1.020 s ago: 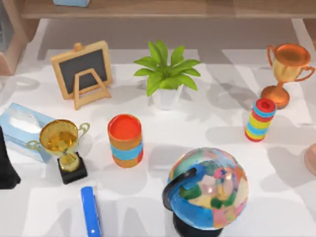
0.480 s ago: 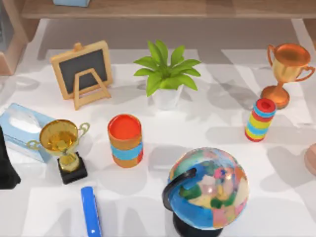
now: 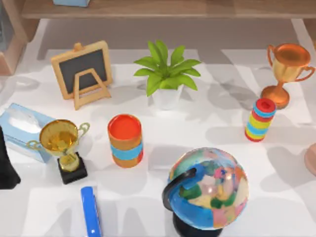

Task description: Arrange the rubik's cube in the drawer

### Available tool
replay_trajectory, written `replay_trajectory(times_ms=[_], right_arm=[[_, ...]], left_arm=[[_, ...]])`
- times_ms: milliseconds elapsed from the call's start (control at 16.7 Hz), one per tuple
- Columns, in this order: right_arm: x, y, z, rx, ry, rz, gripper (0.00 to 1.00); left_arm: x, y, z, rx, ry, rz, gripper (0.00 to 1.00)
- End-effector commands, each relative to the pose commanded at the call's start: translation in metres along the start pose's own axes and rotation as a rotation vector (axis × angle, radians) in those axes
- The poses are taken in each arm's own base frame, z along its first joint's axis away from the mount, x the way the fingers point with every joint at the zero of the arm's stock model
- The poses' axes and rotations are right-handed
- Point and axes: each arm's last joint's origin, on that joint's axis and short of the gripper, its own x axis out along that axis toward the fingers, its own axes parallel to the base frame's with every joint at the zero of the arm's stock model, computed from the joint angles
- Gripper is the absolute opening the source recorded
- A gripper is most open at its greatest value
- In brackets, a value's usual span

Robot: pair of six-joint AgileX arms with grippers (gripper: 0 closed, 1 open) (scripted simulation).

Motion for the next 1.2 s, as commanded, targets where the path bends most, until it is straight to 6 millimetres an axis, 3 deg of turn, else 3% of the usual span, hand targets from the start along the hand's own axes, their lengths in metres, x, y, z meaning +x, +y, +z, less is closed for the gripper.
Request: replay_trajectory(times_ms=[120,660,960,1080,1200], right_arm=[[0.0,0.0,0.0,0.0,0.0,0.0,0.0],[-0.001,0.0,0.002,0.001,-0.002,0.004,0.0],[-0.021,-0.03,0.038,0.018,-0.069,-0.01,0.0],[-0.029,-0.027,0.048,0.036,-0.098,-0.001,0.0],[-0.029,-0.016,0.044,0.035,-0.086,0.006,0.0]], left_arm=[[0.0,0.0,0.0,0.0,0.0,0.0,1.0],[0.0,0.0,0.0,0.0,0.0,0.0,1.0],[0.0,0.0,0.0,0.0,0.0,0.0,1.0],[0.0,0.0,0.0,0.0,0.0,0.0,1.0],[0.0,0.0,0.0,0.0,0.0,0.0,1.0]])
